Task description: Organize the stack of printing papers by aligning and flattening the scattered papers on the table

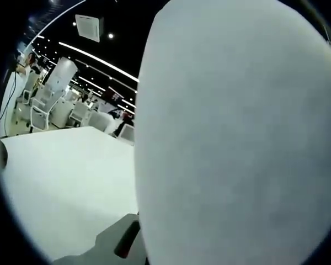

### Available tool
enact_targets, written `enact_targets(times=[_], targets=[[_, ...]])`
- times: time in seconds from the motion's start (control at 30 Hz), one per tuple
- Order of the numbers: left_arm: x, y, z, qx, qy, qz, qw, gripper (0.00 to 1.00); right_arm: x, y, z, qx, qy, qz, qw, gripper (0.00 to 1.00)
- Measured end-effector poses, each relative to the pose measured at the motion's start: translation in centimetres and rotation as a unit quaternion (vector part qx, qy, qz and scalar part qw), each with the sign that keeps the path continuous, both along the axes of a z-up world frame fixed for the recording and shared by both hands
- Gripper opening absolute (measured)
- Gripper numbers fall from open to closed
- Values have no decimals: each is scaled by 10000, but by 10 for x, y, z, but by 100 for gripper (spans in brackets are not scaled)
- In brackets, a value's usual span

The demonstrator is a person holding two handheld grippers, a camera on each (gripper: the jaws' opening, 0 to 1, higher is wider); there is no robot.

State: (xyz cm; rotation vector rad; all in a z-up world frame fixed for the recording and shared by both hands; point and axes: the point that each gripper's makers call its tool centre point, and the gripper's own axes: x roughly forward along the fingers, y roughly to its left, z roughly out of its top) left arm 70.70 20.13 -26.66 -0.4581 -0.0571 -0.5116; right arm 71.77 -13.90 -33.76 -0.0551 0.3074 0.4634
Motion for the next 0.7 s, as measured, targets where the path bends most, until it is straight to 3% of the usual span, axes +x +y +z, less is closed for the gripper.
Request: enact_targets(times=[0.7], targets=[[0,-1,0,23,2,-3,10000,6,-17,-26,-8,-591,-99,-293,9978,70]])
